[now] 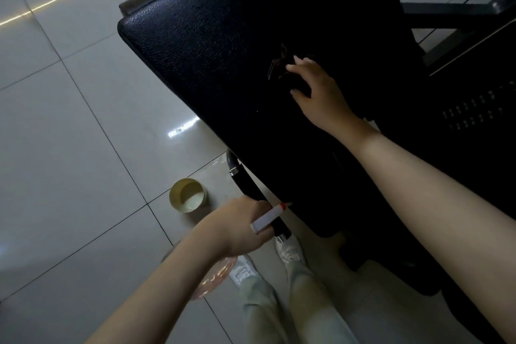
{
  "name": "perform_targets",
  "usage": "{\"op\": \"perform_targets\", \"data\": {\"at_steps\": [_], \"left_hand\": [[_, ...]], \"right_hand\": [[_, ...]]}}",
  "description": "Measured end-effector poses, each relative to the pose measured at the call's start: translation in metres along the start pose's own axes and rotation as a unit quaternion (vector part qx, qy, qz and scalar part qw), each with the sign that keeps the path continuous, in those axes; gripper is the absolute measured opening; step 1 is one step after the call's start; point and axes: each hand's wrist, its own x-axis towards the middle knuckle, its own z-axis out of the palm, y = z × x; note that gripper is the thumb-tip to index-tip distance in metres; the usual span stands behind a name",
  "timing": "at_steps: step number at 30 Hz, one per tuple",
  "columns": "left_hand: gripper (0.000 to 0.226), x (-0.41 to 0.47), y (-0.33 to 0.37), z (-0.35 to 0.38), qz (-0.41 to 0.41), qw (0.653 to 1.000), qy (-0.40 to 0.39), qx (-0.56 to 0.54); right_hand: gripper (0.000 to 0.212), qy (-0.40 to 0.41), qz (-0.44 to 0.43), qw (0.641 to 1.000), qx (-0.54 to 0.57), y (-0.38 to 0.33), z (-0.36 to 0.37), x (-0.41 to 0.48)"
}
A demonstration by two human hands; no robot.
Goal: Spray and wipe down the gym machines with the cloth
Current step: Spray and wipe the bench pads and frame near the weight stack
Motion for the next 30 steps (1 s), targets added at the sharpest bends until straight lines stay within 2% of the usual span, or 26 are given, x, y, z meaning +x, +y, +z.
{"op": "perform_targets", "data": {"at_steps": [2, 7, 10, 14, 19, 23, 27, 30], "left_hand": [[0.054, 0.001, 0.0, 0.003, 0.003, 0.999, -0.018, 0.03], [0.021, 0.004, -0.002, 0.005, 0.022, 0.997, -0.042, 0.064], [0.021, 0.005, 0.001, 0.006, 0.024, 0.994, -0.057, 0.09], [0.025, 0.01, 0.004, 0.007, 0.027, 0.996, -0.052, 0.066], [0.044, 0.014, -0.005, 0.015, 0.033, 0.997, -0.03, 0.062], [0.058, 0.014, -0.004, 0.01, 0.037, 0.998, 0.0, 0.042], [0.035, 0.012, -0.003, -0.001, 0.032, 0.999, 0.015, 0.032], [0.035, 0.009, -0.009, -0.004, 0.038, 0.999, 0.014, 0.017]], "right_hand": [[0.044, -0.002, 0.002, 1.0, 0.007, 0.002, 0.001, -0.004], [0.044, 0.003, 0.01, 1.0, 0.019, 0.006, 0.004, -0.012], [0.044, 0.013, 0.016, 1.0, 0.024, 0.008, 0.007, -0.013], [0.043, 0.026, 0.018, 0.999, 0.031, 0.009, 0.011, -0.017], [0.042, 0.023, 0.033, 0.998, 0.044, 0.015, 0.013, -0.039], [0.041, 0.094, 0.087, 0.991, 0.039, 0.019, 0.029, -0.07], [0.04, 0.151, 0.162, 0.975, 0.034, 0.01, 0.06, -0.11], [0.043, 0.16, 0.208, 0.965, 0.008, 0.012, 0.075, -0.137]]}}
